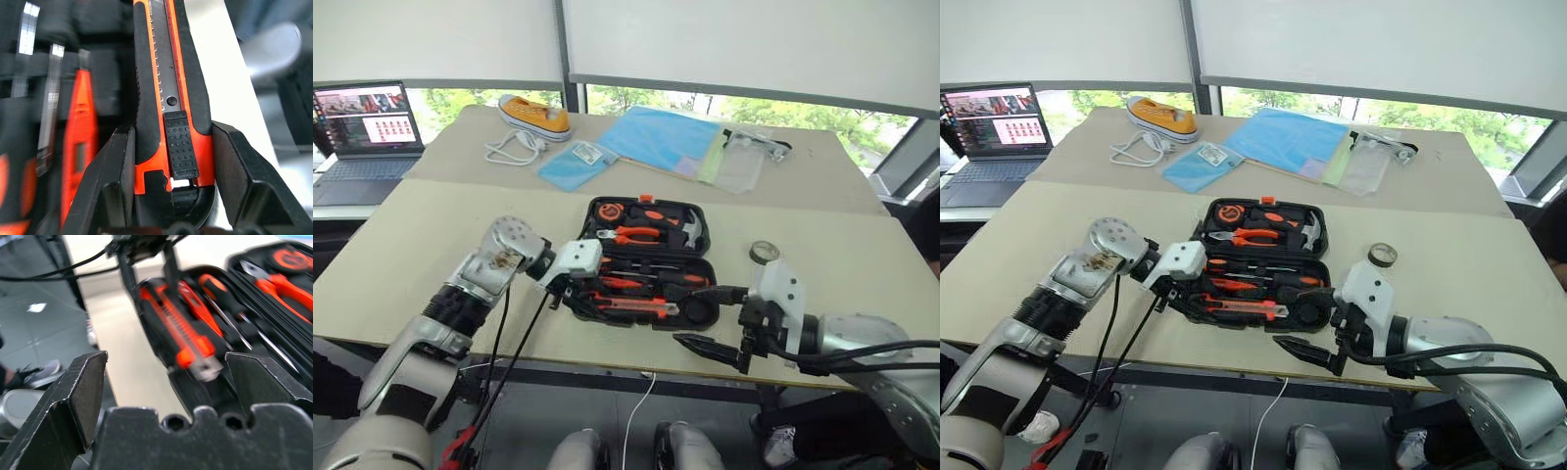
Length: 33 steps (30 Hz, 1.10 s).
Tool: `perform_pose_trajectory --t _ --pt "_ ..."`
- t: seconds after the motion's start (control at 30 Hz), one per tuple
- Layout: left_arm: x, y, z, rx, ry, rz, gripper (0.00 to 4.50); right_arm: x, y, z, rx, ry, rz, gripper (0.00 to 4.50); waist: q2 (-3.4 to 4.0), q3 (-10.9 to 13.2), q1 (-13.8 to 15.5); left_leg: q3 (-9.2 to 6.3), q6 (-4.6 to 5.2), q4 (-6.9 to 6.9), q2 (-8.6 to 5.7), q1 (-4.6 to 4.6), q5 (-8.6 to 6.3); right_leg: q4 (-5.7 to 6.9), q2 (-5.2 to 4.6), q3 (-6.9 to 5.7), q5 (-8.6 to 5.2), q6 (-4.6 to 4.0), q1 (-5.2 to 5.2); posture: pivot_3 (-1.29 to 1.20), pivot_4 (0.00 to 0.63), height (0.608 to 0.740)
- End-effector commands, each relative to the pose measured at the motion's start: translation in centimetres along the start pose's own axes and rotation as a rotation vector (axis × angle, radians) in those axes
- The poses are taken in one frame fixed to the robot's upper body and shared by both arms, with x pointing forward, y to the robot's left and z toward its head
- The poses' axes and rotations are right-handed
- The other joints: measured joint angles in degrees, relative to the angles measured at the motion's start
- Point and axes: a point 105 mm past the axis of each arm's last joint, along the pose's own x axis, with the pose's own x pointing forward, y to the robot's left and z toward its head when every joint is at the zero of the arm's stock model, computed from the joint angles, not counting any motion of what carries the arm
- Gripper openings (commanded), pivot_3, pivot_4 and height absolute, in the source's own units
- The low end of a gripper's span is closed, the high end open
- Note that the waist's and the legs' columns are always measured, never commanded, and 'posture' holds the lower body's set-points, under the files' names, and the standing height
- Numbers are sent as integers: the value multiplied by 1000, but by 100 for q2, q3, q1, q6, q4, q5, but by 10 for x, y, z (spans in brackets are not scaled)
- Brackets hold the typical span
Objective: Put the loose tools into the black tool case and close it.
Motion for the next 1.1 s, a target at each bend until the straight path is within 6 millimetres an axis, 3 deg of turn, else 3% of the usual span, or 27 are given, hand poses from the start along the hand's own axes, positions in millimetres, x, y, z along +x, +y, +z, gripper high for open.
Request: perform_pose_trajectory --t 0.03,0.23,0.3,0.33,0.47,0.67,0.77,0.93,1.1 --pt "-5 7 4 61 26 6 1773 -5 3 9 -36 -29 -28 4500 0 0 10 -1 0 0 0 0 0 0 0 -1 0 0 0 0 150 718" --pt "-5 9 -5 39 71 -23 1773 -5 3 7 -29 -27 -48 4500 0 0 25 -4 20 5 -3 -3 -11 -1 -3 -2 -1 2 3 0 150 718" --pt "-6 8 -2 18 51 -30 2775 -6 3 6 -28 -25 -52 4500 -1 0 23 -4 25 6 -3 -3 -14 -1 -2 -1 -1 3 3 0 150 718" --pt "-6 8 1 3 35 -31 2907 -7 2 6 -28 -24 -54 4500 0 0 23 -4 27 6 -2 -3 -15 -1 -1 -1 -2 4 2 0 150 718" --pt "-13 9 16 -24 -30 -26 4306 -8 -1 3 -27 -18 -60 4500 0 0 10 -5 35 6 -2 -3 -19 2 2 -1 -3 5 2 0 150 718" --pt "-20 14 30 -33 -100 -1 4425 -6 -3 2 -35 -20 -55 4500 -1 0 18 -5 41 8 -9 -6 -23 1 2 0 -2 4 2 0 150 718" --pt "-18 18 28 -20 -88 23 3792 -5 -4 2 -38 -22 -54 4500 -1 0 23 -5 41 8 -11 -6 -23 0 2 0 -3 5 3 0 150 718" --pt "-8 14 23 9 -63 9 1807 -4 -3 1 -43 -19 -51 4500 -1 0 19 -5 41 10 -10 -6 -23 0 2 0 -3 5 4 0 150 718" --pt "3 5 23 31 -45 -46 142 -4 -3 0 -42 -17 -51 4500 -1 0 17 -5 41 11 -10 -6 -22 1 2 0 -2 4 4 0 150 718"
